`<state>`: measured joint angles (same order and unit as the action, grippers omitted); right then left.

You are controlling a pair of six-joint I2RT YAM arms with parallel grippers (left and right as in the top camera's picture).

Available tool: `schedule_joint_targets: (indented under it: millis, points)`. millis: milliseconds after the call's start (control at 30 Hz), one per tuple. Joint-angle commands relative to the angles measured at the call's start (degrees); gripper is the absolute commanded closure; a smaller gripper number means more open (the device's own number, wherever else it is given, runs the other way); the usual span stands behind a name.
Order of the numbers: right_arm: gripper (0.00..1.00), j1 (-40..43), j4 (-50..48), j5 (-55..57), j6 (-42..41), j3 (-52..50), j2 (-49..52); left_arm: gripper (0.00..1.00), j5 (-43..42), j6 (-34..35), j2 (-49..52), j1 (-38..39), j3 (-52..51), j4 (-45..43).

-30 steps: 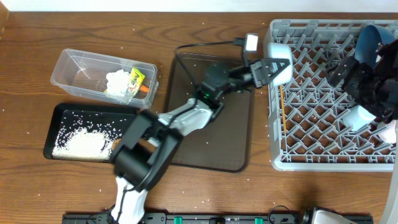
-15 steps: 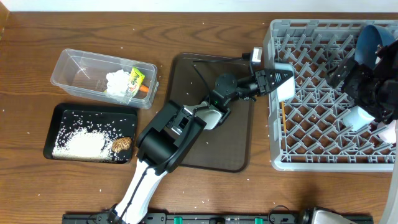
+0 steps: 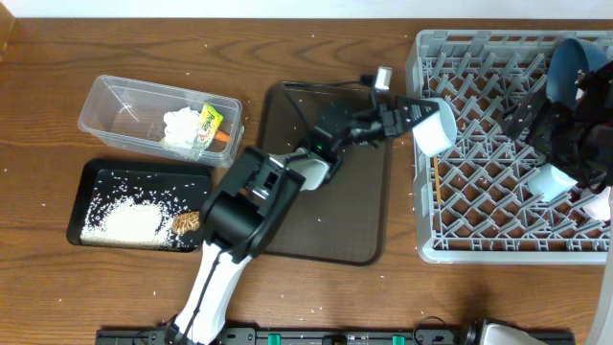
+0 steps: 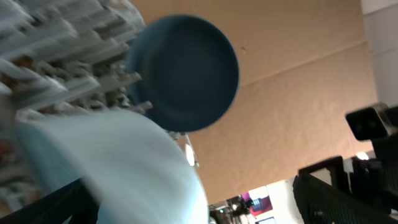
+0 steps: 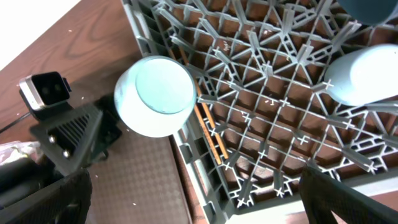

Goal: Sort waste into correct bins and load items into the dishwasher rack
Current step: 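Hand the light blue bowl from the left gripper to the right gripper, then place the bowl upside down in the rack with the right gripper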

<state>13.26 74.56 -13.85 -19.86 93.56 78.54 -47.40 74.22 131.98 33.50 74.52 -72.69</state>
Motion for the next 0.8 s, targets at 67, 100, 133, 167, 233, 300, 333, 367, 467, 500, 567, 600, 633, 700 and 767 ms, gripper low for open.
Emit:
schedule_joint_targets:
  millis: [67, 100, 133, 167, 233, 300, 333, 367, 467, 500, 567, 600, 633, 700, 767]
  points:
    - [0.01, 0.5, -1.2, -4.3, 4.3, 0.1, -3.6, 0.02, -4.9, -5.6, -4.5, -4.3, 1.2, 4.9]
    - [0.01, 0.5, -1.6, -5.0, 5.0, 0.1, -4.1, 0.02, -5.7, -6.8, -5.1, -5.1, 1.2, 6.4]
    - [0.01, 0.5, -2.1, -6.0, 6.1, 0.1, -4.7, 0.02, -6.5, -8.5, -6.2, -6.3, 1.2, 8.7]
    - [0.01, 0.5, -2.6, -7.1, 7.3, 0.1, -5.2, 0.02, -7.0, -9.5, -7.0, -7.0, 1.2, 10.2]
    - [0.01, 0.5, -3.5, -10.1, 10.0, 0.1, -6.0, 0.02, -8.3, -12.5, -9.6, -9.0, 1.2, 14.3]
    - [0.01, 0.5, -3.9, -13.3, 12.3, 0.1, -7.0, 0.02, -10.2, -16.2, -13.0, -11.4, 1.2, 20.8]
    - [0.01, 0.4, -3.9, -14.3, 12.9, 0.1, -7.4, 0.02, -11.2, -19.1, -14.9, -12.5, 1.2, 24.7]
    - [0.01, 0.3, -3.9, -15.3, 13.4, 0.1, -7.8, 0.02, -11.8, -22.1, -17.1, -13.7, 1.2, 29.3]
    - [0.01, -1.0, -4.2, -18.4, 14.9, 0.1, -8.8, 0.02, -11.6, -32.5, -24.8, -17.9, 1.2, 47.1]
    - [0.01, -1.6, -4.3, -19.2, 15.5, 0.1, -9.0, 0.02, -11.3, -36.2, -27.5, -19.4, 1.2, 52.8]
    - [0.01, -3.5, -4.6, -19.6, 15.9, 0.1, -9.5, 0.02, -8.4, -43.9, -33.5, -22.6, 1.2, 65.9]
    - [0.01, -4.6, -4.8, -19.3, 15.9, 0.1, -9.6, 0.02, -5.6, -47.7, -37.0, -24.4, 1.2, 73.4]
    - [0.01, -5.5, -4.8, -18.4, 15.8, 0.1, -9.7, 0.02, -2.5, -51.2, -40.0, -25.9, 1.2, 79.6]
    - [0.01, -7.2, -4.8, -16.7, 15.7, 0.1, -9.6, 0.02, 5.0, -56.6, -46.0, -28.5, 1.2, 91.4]
    - [0.01, -9.3, -4.7, -16.4, 15.7, 0.1, -9.6, 0.02, 13.1, -60.9, -52.1, -30.9, 1.2, 102.1]
